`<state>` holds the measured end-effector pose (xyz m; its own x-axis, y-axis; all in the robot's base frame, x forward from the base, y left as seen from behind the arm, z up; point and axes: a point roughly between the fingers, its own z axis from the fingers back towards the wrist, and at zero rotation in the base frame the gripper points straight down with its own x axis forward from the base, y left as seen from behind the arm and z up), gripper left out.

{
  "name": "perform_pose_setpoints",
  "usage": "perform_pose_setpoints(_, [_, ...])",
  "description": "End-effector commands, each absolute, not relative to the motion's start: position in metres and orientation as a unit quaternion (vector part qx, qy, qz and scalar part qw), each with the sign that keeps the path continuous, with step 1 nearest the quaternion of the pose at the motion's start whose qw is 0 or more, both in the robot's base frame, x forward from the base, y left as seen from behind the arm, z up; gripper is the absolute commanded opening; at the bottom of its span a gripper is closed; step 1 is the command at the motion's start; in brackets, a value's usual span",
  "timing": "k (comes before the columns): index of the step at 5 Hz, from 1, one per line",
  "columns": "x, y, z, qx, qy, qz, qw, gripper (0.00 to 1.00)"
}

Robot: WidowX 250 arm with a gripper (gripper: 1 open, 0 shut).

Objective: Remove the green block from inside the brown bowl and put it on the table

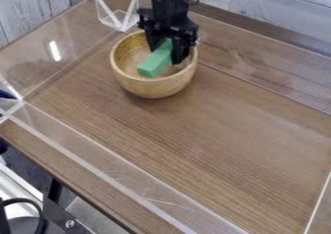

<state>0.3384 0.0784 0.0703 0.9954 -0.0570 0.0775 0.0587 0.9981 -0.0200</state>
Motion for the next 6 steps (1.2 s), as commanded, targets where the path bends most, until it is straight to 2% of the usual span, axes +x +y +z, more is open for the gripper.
perform_pose_setpoints(1, [0.346, 0.081, 0.112, -0.01, -0.099, -0.041, 0.994, 0.0])
perform_pose_setpoints(2, [0.346, 0.083, 0.126, -0.019, -0.121, -0.048, 0.991, 0.0])
perform_pose_setpoints(4, [0.337, 0.039, 0.136, -0.033, -0.104, -0.108, 0.988, 0.0])
perform_pose_setpoints(6, [0.367, -0.018, 0.128, -0.016, -0.07, -0.14, 0.988, 0.0])
